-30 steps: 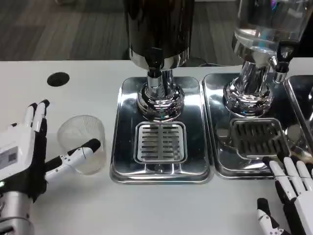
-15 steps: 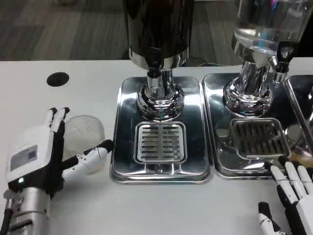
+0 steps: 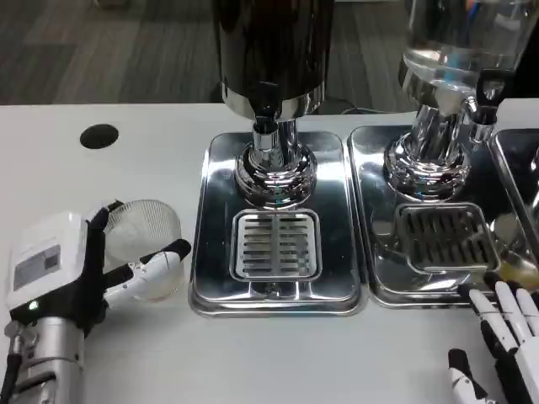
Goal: Grasp the cup under the faucet to collect the drink, then remove the cup.
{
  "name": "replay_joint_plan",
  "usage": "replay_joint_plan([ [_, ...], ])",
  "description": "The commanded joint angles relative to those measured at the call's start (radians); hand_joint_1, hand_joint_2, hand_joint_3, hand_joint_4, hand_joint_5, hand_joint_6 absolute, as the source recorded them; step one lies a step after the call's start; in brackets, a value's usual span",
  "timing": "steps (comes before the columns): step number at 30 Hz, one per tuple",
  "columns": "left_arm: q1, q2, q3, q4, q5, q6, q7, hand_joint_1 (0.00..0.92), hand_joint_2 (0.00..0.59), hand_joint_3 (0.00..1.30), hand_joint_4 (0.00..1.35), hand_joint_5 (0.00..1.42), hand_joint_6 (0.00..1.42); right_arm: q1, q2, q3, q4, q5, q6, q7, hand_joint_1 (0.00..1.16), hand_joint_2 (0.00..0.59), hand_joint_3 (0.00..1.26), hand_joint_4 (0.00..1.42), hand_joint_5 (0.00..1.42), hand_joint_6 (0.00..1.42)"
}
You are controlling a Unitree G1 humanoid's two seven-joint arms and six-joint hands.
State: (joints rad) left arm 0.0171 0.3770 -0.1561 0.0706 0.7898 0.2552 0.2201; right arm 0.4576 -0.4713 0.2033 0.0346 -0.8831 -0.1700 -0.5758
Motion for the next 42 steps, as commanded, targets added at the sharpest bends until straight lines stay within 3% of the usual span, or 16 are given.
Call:
replay_joint_plan([
  [1,-0.017,0.007,-0.018,0.014,0.015,0.023,-0.018,0.194,0.076,0.56,0.52,0.87,1.19,-0.007,-0.003,-0.019,0.003,0.026,-0.023,-0.013,0.10,0.451,0.12,0.00,0.00,0.00],
  [8,-0.020,0.004,-0.023,0.017,0.006,0.028,-0.006,0.244,0.080,0.59,0.57,0.94,1.29,-0.006,-0.010,-0.059,-0.021,0.054,-0.041,0.001,0.10,0.451,0.12,0.00,0.00,0.00],
  [19,0.000,-0.022,-0.009,0.023,-0.017,-0.010,0.086,0.453,0.024,0.71,0.69,0.98,1.36,-0.010,-0.005,-0.040,-0.001,0.046,-0.038,0.008,0.10,0.451,0.13,0.00,0.00,0.00],
  [26,0.012,-0.032,-0.006,0.015,-0.024,-0.068,0.157,0.379,0.010,0.73,0.73,1.00,1.36,-0.005,-0.001,-0.036,0.003,0.046,-0.037,0.005,0.10,0.451,0.13,0.00,0.00,0.00],
  [42,0.029,-0.048,-0.026,-0.003,-0.001,-0.095,0.259,0.368,0.020,0.74,0.73,0.99,1.34,-0.003,0.001,-0.037,0.019,0.057,-0.050,0.000,0.10,0.451,0.13,0.00,0.00,0.00],
])
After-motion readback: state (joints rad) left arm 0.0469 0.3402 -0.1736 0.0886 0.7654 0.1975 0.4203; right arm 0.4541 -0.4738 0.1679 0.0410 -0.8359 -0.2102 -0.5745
